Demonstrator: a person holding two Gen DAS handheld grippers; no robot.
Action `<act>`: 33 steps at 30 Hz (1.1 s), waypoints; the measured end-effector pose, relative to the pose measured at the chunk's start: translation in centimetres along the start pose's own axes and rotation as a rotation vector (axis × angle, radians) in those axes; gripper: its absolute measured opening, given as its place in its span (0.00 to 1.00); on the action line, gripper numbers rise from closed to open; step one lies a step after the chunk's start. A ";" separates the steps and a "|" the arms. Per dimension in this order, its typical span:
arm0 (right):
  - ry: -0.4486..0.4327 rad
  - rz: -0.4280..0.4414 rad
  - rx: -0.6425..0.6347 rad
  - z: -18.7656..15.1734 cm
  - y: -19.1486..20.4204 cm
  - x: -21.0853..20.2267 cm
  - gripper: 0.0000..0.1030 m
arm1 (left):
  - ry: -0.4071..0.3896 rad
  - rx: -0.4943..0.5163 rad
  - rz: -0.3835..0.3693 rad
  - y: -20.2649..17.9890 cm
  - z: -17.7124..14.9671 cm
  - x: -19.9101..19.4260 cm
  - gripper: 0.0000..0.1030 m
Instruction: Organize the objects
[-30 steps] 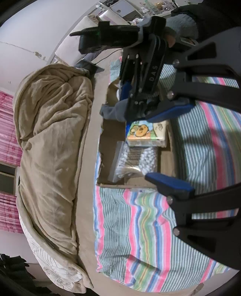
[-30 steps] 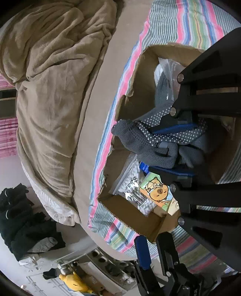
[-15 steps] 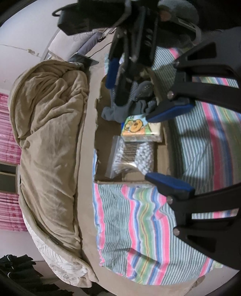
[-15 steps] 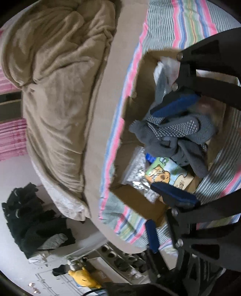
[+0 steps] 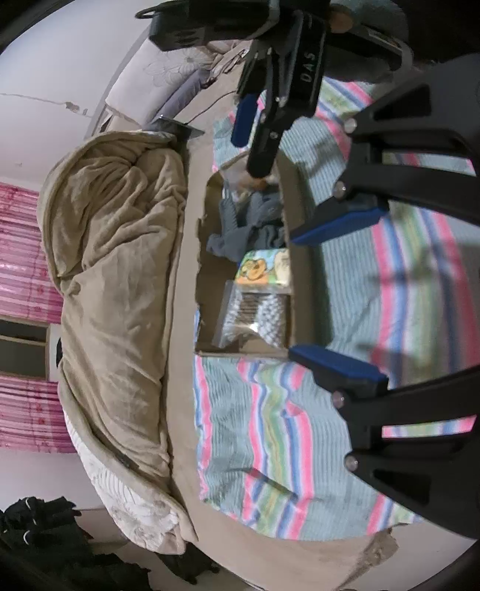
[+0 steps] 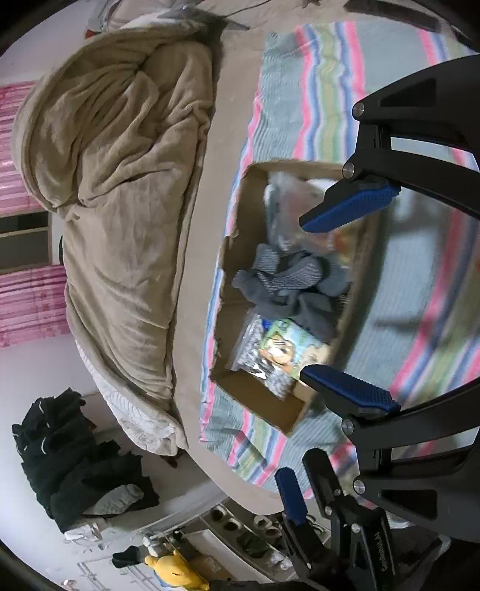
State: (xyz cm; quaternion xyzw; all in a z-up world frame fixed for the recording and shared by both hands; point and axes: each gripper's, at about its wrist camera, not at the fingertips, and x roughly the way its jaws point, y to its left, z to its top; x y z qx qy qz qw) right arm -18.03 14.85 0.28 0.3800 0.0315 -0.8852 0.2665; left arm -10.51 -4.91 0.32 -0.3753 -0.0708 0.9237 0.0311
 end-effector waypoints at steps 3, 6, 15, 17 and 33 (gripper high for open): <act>-0.009 0.002 -0.002 -0.8 0.5 -1.5 0.75 | -0.018 0.002 0.013 -0.4 -0.8 -1.7 0.57; -0.017 -0.003 0.001 -1.6 1.1 -2.9 0.75 | -0.034 -0.019 0.015 -0.5 -1.9 -3.5 0.92; -0.040 0.006 0.008 -4.6 2.9 -6.4 0.75 | -0.061 -0.070 0.043 -0.7 -4.5 -7.0 0.92; -0.046 -0.003 0.009 -5.1 3.0 -6.9 0.75 | -0.040 -0.061 0.072 -1.0 -5.0 -7.1 0.92; -0.067 -0.014 0.040 -7.5 2.6 -8.8 0.75 | -0.043 -0.062 0.084 -2.1 -6.5 -7.0 0.93</act>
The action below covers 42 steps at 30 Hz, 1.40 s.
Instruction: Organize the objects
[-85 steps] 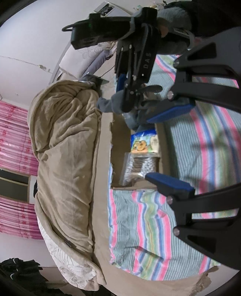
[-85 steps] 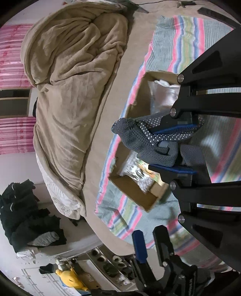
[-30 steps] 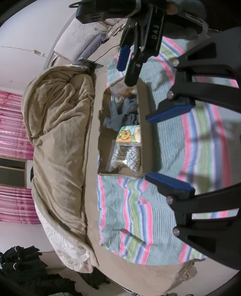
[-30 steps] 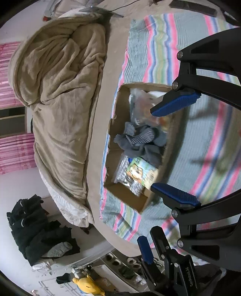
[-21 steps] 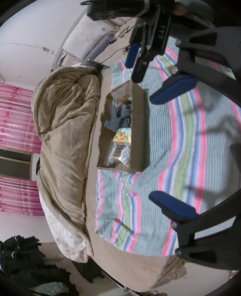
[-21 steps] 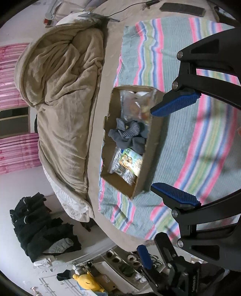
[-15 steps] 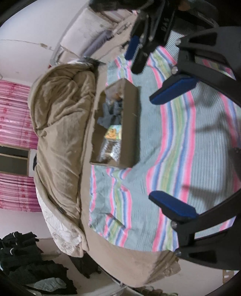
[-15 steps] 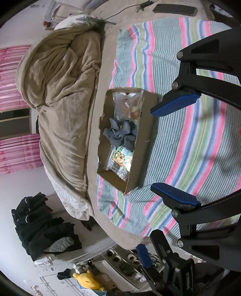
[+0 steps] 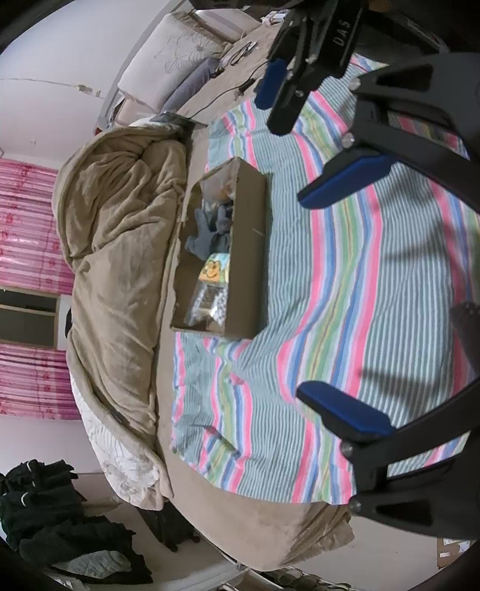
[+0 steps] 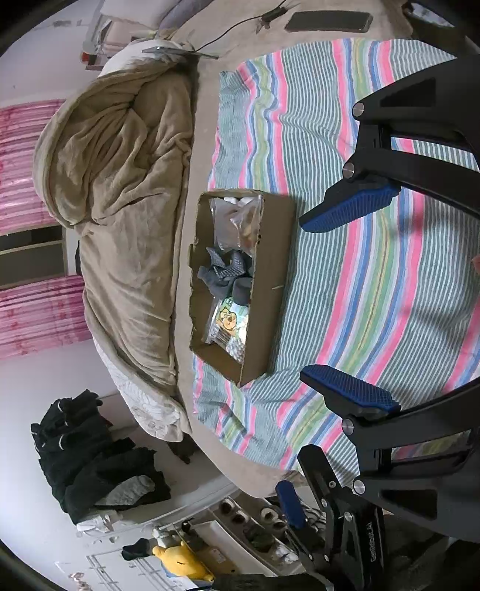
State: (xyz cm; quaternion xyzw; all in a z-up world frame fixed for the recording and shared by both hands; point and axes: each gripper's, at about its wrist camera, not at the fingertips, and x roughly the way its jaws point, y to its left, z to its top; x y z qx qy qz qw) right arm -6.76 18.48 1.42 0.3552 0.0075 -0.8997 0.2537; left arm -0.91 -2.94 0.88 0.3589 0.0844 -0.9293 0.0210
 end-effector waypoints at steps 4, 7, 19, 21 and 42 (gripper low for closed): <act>0.010 0.005 0.011 -0.3 -0.2 0.2 0.75 | 0.003 -0.002 -0.011 -0.1 0.0 0.2 0.93; 0.014 0.006 0.018 -0.4 -0.4 0.4 0.75 | 0.003 -0.002 -0.014 0.0 0.0 0.3 0.93; -0.006 -0.003 0.022 -0.2 -0.7 0.0 0.75 | 0.006 0.007 0.002 -0.2 0.0 0.6 0.93; -0.006 -0.004 0.023 -0.1 -0.7 0.0 0.75 | 0.005 0.009 0.002 -0.1 0.0 0.6 0.93; 0.003 -0.001 0.023 -0.2 -0.9 0.3 0.75 | -0.001 0.009 -0.004 0.2 0.2 0.5 0.93</act>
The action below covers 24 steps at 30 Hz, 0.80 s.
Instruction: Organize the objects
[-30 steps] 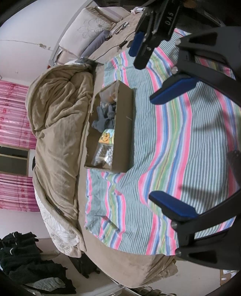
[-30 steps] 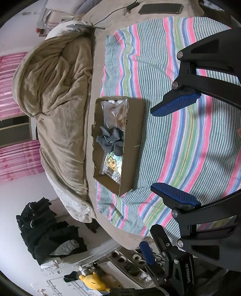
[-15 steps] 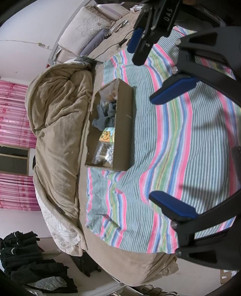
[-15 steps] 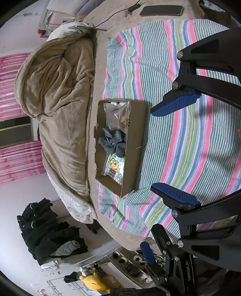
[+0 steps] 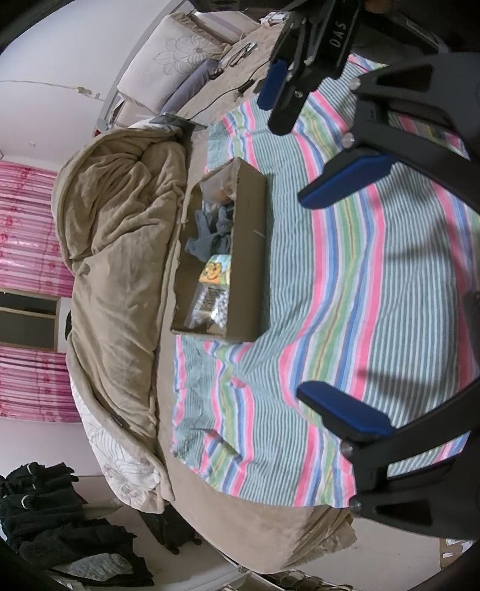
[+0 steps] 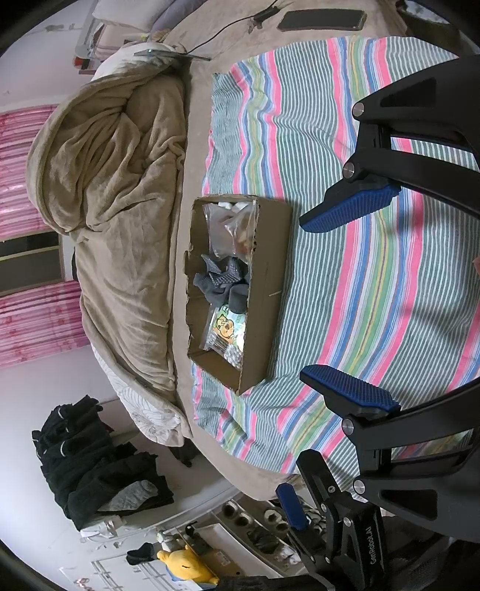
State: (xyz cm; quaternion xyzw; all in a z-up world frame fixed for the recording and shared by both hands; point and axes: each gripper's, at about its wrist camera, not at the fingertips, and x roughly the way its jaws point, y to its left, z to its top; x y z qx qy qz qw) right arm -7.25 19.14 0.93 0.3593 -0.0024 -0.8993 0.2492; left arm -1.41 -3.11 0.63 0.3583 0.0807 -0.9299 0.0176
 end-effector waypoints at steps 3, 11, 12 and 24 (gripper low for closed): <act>0.000 0.002 0.001 0.0 -0.1 0.1 0.75 | -0.005 0.000 0.003 0.0 0.1 0.0 0.93; 0.005 0.019 0.007 0.1 0.0 0.3 0.75 | -0.021 0.002 0.018 0.1 0.3 -0.1 0.93; 0.005 0.020 0.007 0.1 0.0 0.2 0.75 | -0.021 0.001 0.017 0.2 0.3 -0.1 0.93; 0.003 0.023 0.006 0.2 0.2 0.1 0.75 | -0.024 0.000 0.010 0.1 0.1 -0.2 0.93</act>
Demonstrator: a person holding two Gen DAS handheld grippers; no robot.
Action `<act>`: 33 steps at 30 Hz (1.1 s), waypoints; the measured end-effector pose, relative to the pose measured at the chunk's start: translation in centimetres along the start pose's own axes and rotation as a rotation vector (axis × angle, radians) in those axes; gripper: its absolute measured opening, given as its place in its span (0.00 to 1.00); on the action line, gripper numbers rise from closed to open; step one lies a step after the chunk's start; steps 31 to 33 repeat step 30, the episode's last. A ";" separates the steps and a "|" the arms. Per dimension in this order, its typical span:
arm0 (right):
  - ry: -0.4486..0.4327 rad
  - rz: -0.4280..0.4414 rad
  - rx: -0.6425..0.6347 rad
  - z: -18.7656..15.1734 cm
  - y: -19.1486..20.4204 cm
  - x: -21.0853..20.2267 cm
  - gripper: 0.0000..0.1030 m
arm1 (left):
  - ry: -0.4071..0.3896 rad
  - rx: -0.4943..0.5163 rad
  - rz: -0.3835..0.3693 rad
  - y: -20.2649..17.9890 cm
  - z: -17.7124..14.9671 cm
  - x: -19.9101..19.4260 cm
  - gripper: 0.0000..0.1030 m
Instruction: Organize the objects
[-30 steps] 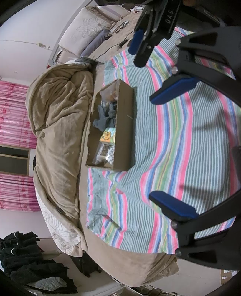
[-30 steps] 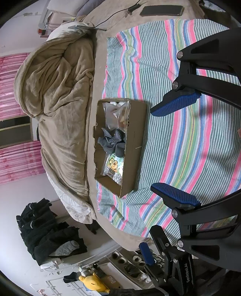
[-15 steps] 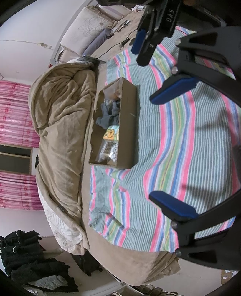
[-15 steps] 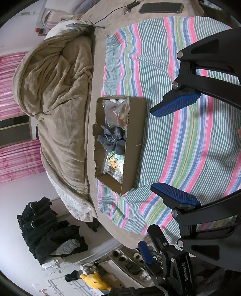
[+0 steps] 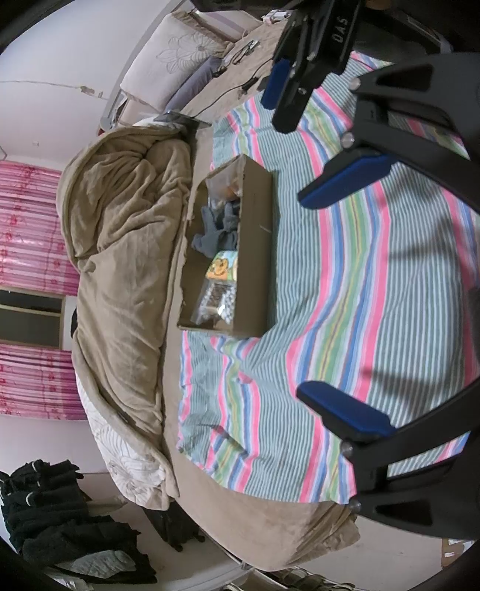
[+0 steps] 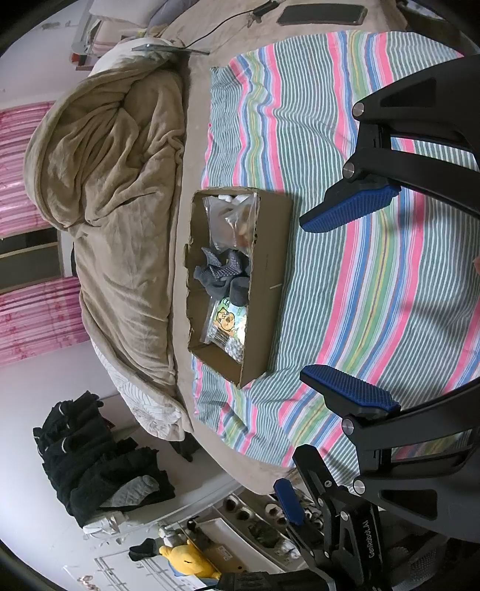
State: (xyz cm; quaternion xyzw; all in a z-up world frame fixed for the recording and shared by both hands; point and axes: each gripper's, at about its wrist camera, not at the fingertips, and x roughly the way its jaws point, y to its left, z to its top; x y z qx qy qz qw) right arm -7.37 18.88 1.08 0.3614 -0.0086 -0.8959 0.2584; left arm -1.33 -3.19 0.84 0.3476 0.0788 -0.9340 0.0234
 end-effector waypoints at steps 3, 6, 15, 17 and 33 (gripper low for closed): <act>0.000 0.000 0.000 0.0 0.0 0.0 0.75 | -0.001 0.000 0.000 0.0 0.0 0.0 0.93; 0.001 0.000 -0.001 0.0 0.0 0.0 0.75 | -0.001 0.000 0.000 0.0 0.0 0.0 0.93; 0.001 0.000 0.000 0.0 0.0 0.0 0.75 | 0.001 0.001 0.000 0.0 0.0 0.0 0.93; 0.000 0.000 0.000 0.0 0.0 0.0 0.75 | 0.002 0.001 -0.001 0.0 0.0 0.0 0.93; 0.002 -0.003 -0.001 0.1 0.0 0.0 0.75 | 0.002 0.003 -0.003 0.0 0.0 0.2 0.93</act>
